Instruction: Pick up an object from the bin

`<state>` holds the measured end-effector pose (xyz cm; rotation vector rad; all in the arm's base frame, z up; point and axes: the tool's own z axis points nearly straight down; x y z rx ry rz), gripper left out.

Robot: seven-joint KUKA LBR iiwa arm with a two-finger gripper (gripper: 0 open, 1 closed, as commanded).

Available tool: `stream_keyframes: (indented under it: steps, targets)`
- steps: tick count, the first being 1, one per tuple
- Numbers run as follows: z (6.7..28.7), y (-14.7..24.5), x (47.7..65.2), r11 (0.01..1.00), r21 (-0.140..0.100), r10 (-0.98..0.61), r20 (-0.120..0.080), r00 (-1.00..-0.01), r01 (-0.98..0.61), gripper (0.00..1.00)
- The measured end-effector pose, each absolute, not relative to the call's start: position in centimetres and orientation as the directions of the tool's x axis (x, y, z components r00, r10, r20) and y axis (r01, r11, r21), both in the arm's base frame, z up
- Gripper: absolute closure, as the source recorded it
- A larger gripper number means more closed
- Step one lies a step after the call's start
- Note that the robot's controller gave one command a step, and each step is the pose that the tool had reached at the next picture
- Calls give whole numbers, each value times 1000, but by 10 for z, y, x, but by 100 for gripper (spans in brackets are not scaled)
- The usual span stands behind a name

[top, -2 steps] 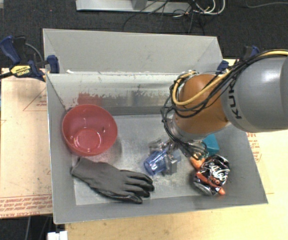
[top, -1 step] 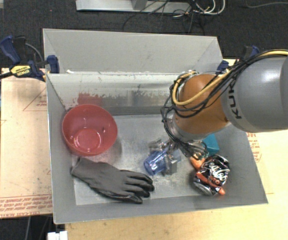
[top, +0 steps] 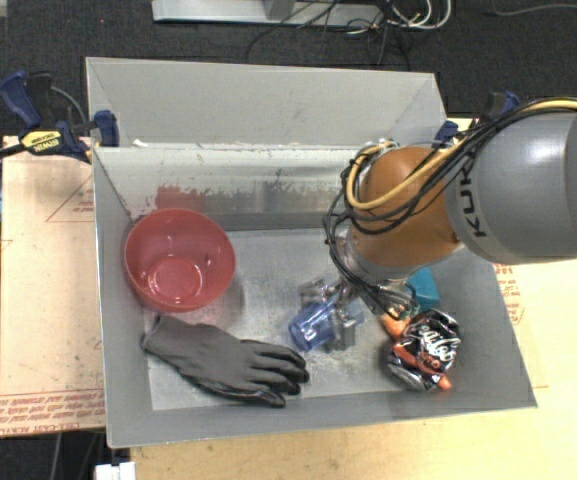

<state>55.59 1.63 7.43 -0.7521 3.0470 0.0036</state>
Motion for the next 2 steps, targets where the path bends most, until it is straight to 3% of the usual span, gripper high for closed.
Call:
stream_keyframes:
  steps: [2]
  targets:
    - [108,17,554,886,4,-465,1,-886,-465,100]
